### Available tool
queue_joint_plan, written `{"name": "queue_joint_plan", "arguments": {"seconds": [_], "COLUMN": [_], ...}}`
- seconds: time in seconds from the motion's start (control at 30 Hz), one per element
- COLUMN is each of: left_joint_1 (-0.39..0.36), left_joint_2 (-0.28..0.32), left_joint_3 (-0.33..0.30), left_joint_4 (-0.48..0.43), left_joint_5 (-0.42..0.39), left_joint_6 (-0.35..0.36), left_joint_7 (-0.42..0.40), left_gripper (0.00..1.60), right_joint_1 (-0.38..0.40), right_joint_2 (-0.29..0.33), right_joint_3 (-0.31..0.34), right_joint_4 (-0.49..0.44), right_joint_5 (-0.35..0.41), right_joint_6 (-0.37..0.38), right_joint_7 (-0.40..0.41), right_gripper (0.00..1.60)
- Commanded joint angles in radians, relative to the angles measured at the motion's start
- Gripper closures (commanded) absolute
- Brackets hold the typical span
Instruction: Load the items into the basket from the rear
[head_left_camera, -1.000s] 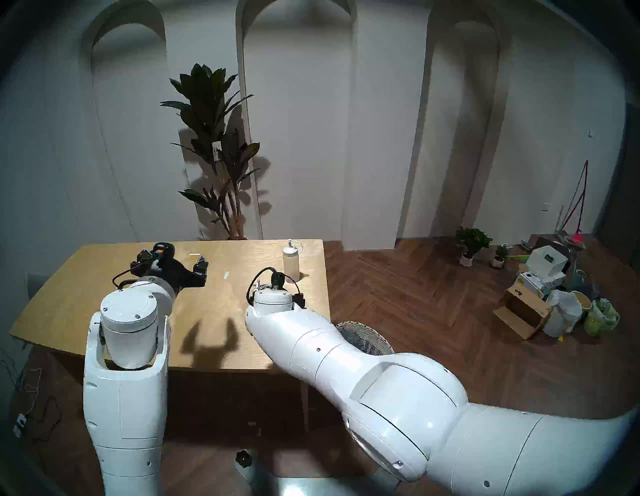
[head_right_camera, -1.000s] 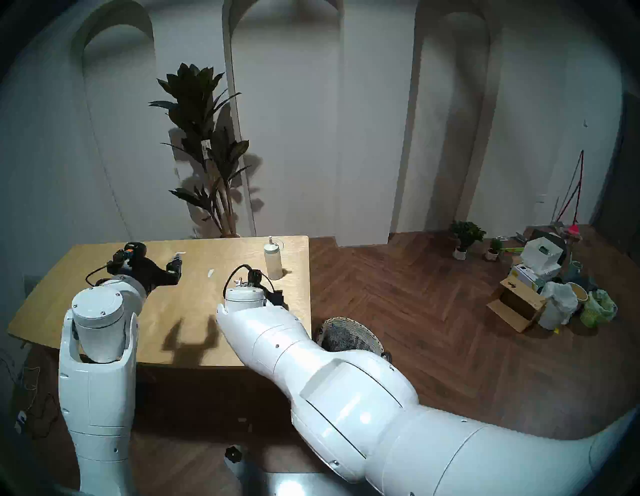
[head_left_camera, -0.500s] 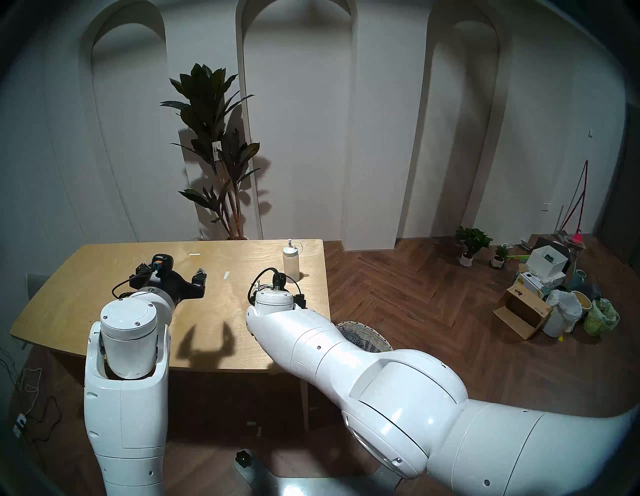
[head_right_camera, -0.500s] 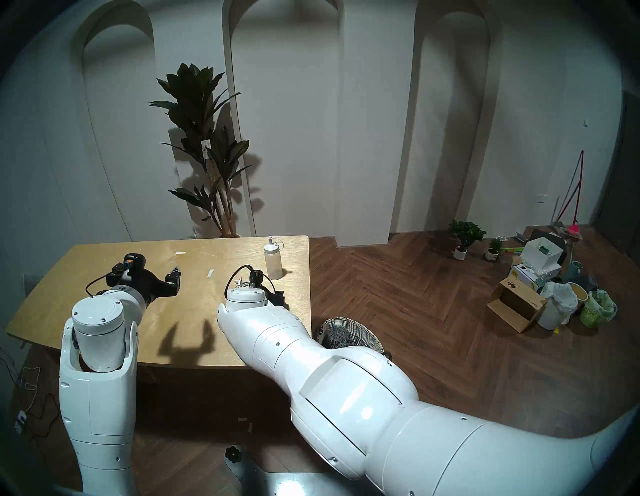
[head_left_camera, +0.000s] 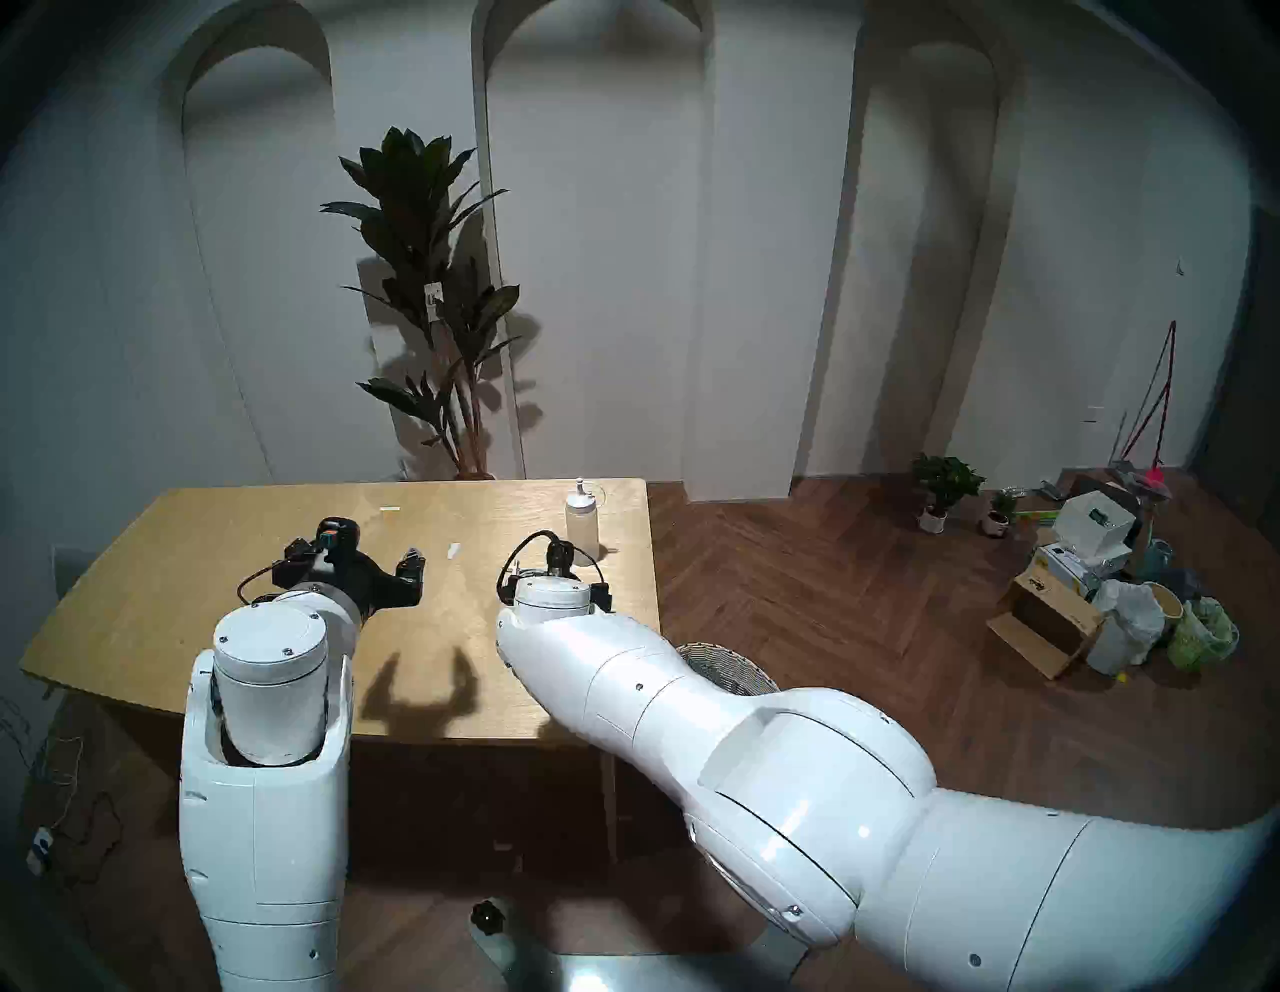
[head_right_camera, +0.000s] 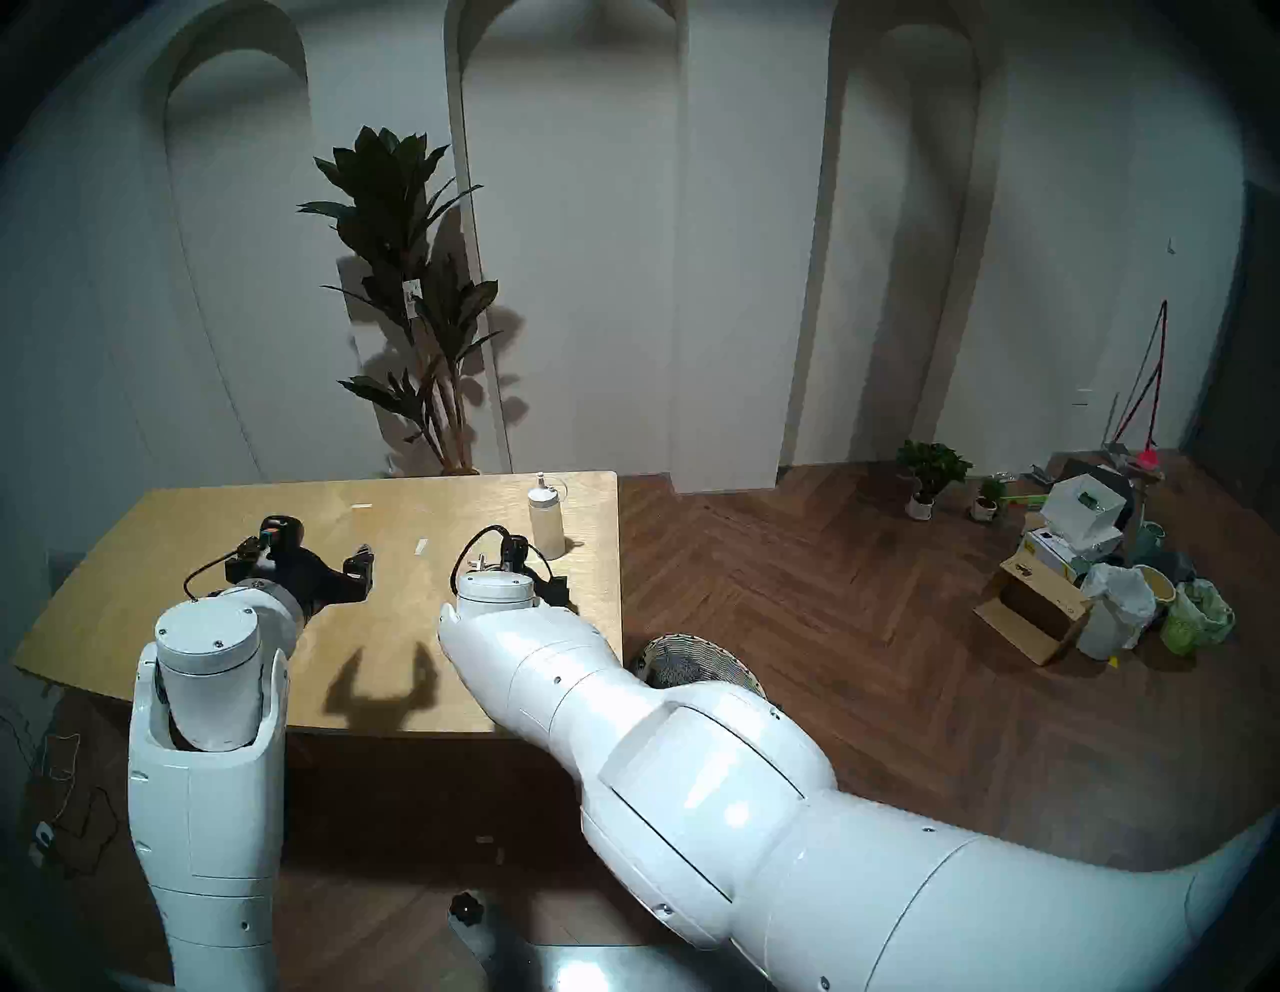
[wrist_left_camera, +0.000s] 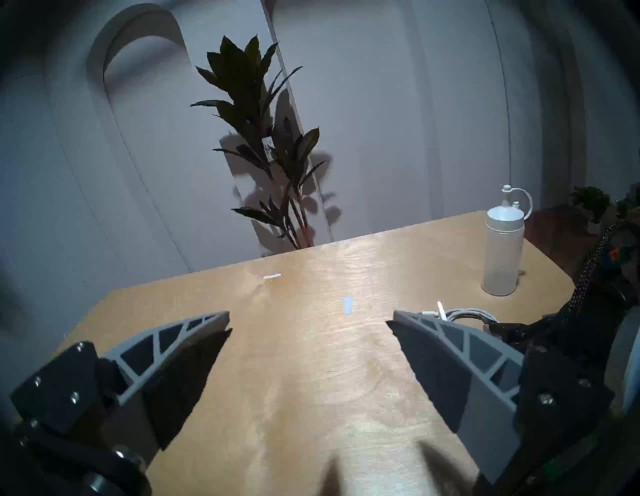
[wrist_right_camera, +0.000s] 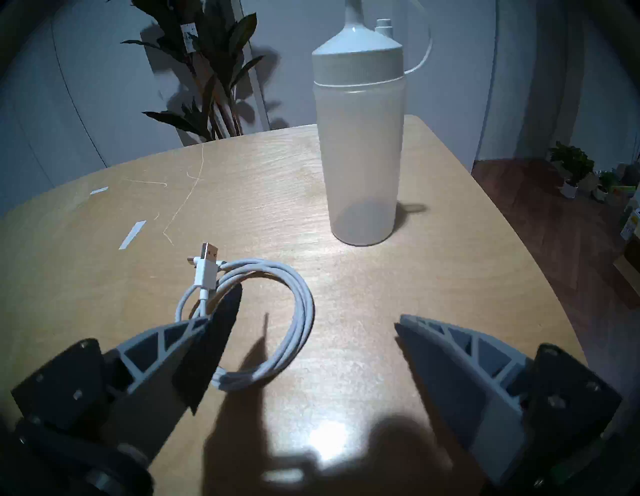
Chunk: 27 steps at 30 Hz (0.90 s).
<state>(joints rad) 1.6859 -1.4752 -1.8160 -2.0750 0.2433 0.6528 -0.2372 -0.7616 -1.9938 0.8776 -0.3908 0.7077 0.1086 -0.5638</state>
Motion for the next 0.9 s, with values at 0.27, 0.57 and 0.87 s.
{"name": "queue_joint_plan", "arguments": {"seconds": [0.27,0.57,0.87], "left_joint_1": [-0.011,-0.008,-0.01], "left_joint_2": [-0.016,-0.026,-0.033], "left_joint_3": [0.03,0.04,0.045], "left_joint_4": [0.011,0.03,0.045], "left_joint_5": [0.004,0.009,0.015], "left_joint_6": [0.002,0.006,0.008], "left_joint_7": [0.001,0.003,0.004], "left_gripper": [0.0,0.0,0.0], "right_joint_1": [0.02,0.018,0.033], "right_joint_2": [-0.013,-0.013,-0.013], "right_joint_3": [-0.02,-0.034,-0.048], "right_joint_4": [0.032,0.055,0.065], "right_joint_5": [0.0,-0.002,-0.009], "right_joint_6": [-0.042,-0.054,-0.059], "right_joint_7": [0.017,0.025,0.024], "right_gripper": [0.0,0.0,0.0]}}
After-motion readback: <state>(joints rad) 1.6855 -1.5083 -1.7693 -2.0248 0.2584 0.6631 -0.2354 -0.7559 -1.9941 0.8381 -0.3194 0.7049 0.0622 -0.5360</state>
